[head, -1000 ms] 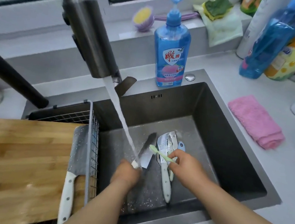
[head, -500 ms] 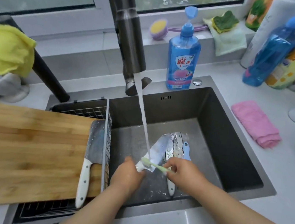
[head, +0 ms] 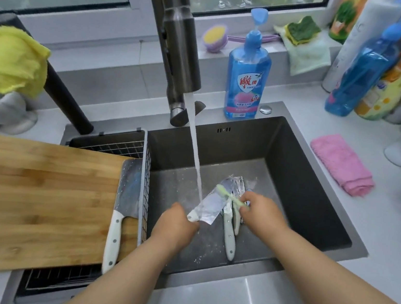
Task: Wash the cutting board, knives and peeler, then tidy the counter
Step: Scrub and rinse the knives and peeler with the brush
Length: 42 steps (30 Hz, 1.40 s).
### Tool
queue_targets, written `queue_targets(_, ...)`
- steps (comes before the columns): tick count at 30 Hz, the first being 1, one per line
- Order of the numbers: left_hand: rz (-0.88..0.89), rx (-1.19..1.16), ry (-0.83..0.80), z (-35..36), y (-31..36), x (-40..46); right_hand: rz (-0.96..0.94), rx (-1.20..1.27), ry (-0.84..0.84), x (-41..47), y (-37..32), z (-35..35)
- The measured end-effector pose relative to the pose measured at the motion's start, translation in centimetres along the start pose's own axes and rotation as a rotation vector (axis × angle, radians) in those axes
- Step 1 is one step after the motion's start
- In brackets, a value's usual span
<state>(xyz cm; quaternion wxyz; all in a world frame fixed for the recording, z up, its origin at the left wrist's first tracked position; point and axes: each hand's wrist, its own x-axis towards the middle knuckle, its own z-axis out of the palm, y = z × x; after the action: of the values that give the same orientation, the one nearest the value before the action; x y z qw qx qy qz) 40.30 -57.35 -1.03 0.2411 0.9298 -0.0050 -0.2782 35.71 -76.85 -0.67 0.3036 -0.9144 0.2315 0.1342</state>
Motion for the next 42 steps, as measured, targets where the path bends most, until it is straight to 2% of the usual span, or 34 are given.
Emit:
queue_targets(2,0.004,0.030,-0.001,-0.3,0.0,0.1,0.027,-0.002,-0.006,0.3,0.3,-0.5)
queue_targets(6,0.011,0.063,0.011,-0.6,0.2,0.1,-0.022,0.075,-0.130,-1.0,-0.6,0.1)
queue_targets(12,0.031,0.013,0.003,-0.9,0.8,0.1,0.046,0.014,0.001,1.3,-0.3,-1.4)
queue_targets(17,0.047,0.011,0.012,-1.0,1.3,0.3,-0.036,0.093,-0.135,0.0,-1.4,-0.9)
queue_targets(19,0.053,0.016,0.016,-1.1,1.6,0.1,-0.052,0.038,-0.094,0.4,-1.5,-1.0)
queue_targets(23,0.063,0.055,0.027,-1.4,1.7,-0.2,0.034,-0.025,0.050,2.2,-0.4,-2.7)
queue_targets(29,0.058,0.102,0.012,-1.9,1.3,-0.4,-0.083,0.058,-0.143,-0.7,-1.9,-1.3)
queue_targets(31,0.057,0.100,0.018,-1.9,1.3,-0.5,-0.092,-0.030,-0.073,0.2,-1.8,-1.5)
queue_targets(35,0.064,0.101,0.035,-2.0,1.3,-0.6,0.013,-0.061,0.083,2.1,-0.8,-2.9)
queue_targets(40,0.064,0.089,0.041,-2.2,1.3,-0.6,-0.092,0.015,-0.080,-0.5,-2.2,-1.4)
queue_targets(42,0.067,0.078,0.037,-2.2,1.3,-0.6,-0.099,-0.002,-0.057,0.0,-2.2,-1.3)
